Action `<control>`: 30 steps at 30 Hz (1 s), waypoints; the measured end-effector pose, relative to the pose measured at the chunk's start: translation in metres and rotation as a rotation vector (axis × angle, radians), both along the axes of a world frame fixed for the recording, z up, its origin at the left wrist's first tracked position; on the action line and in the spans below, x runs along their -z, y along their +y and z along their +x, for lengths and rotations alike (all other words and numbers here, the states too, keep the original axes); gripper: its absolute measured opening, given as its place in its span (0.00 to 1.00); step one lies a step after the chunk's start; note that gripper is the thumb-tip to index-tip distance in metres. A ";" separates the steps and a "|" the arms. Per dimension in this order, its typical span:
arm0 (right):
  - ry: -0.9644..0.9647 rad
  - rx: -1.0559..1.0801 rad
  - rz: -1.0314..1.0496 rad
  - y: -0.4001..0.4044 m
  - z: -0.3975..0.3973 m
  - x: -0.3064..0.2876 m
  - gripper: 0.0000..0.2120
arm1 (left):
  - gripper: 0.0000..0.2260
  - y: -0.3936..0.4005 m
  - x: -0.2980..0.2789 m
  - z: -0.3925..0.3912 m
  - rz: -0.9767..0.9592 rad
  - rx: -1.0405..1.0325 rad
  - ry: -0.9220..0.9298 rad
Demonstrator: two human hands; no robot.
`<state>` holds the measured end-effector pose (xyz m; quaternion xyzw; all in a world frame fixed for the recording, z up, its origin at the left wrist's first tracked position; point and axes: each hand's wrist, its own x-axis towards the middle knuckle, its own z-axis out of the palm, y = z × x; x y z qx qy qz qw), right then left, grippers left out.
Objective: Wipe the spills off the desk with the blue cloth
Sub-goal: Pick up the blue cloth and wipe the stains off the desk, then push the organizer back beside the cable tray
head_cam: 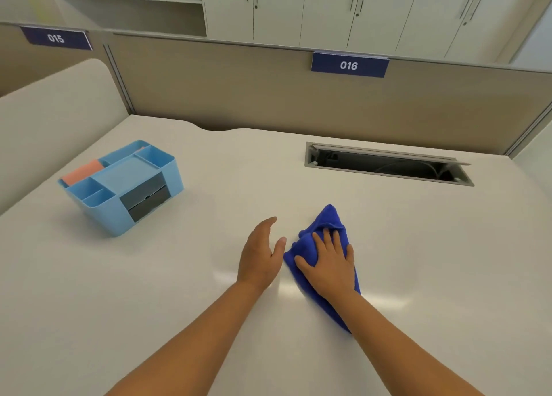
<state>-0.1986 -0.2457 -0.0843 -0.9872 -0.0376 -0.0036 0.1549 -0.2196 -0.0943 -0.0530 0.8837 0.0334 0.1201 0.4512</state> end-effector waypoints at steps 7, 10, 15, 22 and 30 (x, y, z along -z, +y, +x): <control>-0.091 0.270 0.550 0.021 0.021 -0.049 0.19 | 0.15 -0.007 -0.026 0.006 -0.162 -0.108 -0.024; -0.062 0.214 0.627 0.044 0.033 -0.066 0.16 | 0.14 0.006 -0.036 0.013 -0.198 -0.154 -0.042; 0.084 0.129 0.758 0.100 0.043 -0.079 0.14 | 0.13 0.064 -0.046 0.019 -0.147 -0.279 -0.093; 0.253 0.095 0.825 0.207 0.080 -0.094 0.15 | 0.17 0.205 -0.058 0.013 0.063 -0.817 -0.275; 0.343 0.141 0.786 0.303 0.143 -0.102 0.13 | 0.24 0.300 -0.058 0.030 -0.907 -0.896 0.284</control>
